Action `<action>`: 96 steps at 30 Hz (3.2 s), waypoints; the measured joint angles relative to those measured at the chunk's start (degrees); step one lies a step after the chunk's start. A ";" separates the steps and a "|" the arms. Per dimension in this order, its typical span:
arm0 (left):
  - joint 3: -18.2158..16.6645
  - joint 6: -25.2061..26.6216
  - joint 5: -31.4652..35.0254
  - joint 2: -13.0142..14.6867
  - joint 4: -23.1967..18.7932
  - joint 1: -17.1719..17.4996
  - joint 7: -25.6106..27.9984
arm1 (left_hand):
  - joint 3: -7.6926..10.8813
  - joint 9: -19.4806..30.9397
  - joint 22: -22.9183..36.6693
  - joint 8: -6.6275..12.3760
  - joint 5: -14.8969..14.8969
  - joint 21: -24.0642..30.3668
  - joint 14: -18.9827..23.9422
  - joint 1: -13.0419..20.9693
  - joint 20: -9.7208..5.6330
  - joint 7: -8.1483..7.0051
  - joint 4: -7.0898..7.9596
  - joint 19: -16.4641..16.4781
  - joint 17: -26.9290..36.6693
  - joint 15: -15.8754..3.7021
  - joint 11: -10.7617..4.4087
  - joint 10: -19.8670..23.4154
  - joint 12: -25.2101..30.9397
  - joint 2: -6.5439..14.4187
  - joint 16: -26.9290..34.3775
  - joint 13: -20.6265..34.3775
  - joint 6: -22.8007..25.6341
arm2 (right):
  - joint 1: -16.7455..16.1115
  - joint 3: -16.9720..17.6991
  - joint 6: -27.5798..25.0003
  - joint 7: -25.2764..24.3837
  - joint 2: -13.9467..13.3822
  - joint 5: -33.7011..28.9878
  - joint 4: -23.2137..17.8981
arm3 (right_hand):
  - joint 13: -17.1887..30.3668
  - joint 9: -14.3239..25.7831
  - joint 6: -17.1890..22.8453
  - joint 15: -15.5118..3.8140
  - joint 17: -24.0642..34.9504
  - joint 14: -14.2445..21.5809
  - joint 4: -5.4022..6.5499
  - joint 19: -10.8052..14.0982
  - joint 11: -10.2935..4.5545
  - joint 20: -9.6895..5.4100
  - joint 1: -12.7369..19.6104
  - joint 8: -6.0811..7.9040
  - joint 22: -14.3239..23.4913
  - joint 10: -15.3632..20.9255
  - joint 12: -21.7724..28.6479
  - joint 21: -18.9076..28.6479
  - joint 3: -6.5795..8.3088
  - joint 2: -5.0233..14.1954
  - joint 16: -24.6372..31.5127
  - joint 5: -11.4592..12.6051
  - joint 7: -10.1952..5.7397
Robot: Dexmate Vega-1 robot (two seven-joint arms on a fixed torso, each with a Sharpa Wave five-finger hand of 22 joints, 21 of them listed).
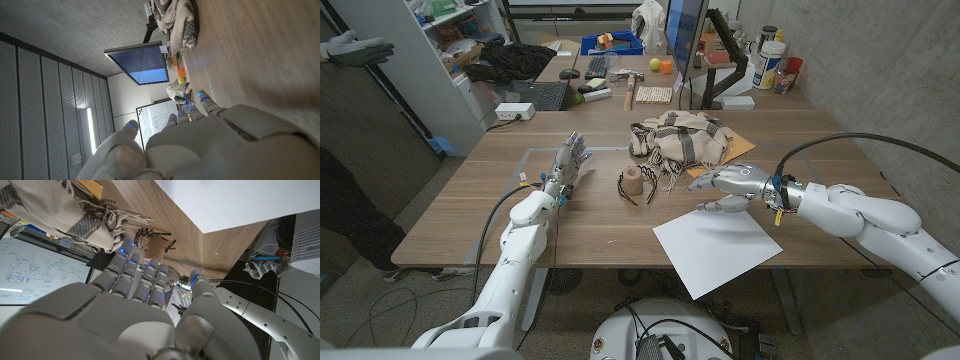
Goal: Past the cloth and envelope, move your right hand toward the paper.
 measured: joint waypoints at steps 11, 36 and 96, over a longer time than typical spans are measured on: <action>0.12 0.45 0.12 -0.03 -0.59 0.37 0.34 | 0.00 0.00 0.00 0.00 0.00 0.14 -0.32 0.00 0.00 0.00 0.00 0.00 0.00 0.32 0.00 0.00 0.00 0.00 0.00 0.00 0.00 | -0.14 -0.44 -0.06 0.41 -0.13 0.41 0.50 | 0.00 0.00 -0.30 0.00 0.00 0.00 0.00 1.68 0.33 1.04 0.00 0.00 0.00 -0.30 0.00 0.00 0.00 0.01 0.00 0.01 0.30; 0.14 1.19 0.25 0.09 -1.28 0.79 0.60 | 0.00 0.00 0.00 0.00 0.00 0.14 -0.12 0.00 0.00 0.00 0.00 0.00 0.00 0.52 0.00 0.00 0.00 0.00 0.00 0.00 0.00 | 0.36 -1.92 -1.00 2.49 -0.17 1.53 1.44 | 0.00 -0.01 -1.15 -0.07 -0.01 0.49 0.26 3.18 -0.29 3.22 -0.04 0.00 -0.26 -1.53 0.33 -1.45 -0.25 -0.62 0.00 -0.22 -0.55; 0.03 1.51 0.59 0.37 0.18 0.15 0.26 | -0.40 0.00 0.00 0.00 0.27 0.14 -0.12 0.00 0.00 -0.31 0.09 0.00 0.00 0.51 0.00 0.00 0.00 0.00 0.00 0.00 0.31 | 1.46 -4.95 -4.31 5.97 -0.38 2.96 3.44 | 0.00 -0.02 -2.66 0.10 -0.02 -0.31 0.01 3.09 0.74 4.34 0.30 0.00 -0.38 -3.15 0.33 -4.22 -0.96 -2.41 0.00 -0.65 -1.44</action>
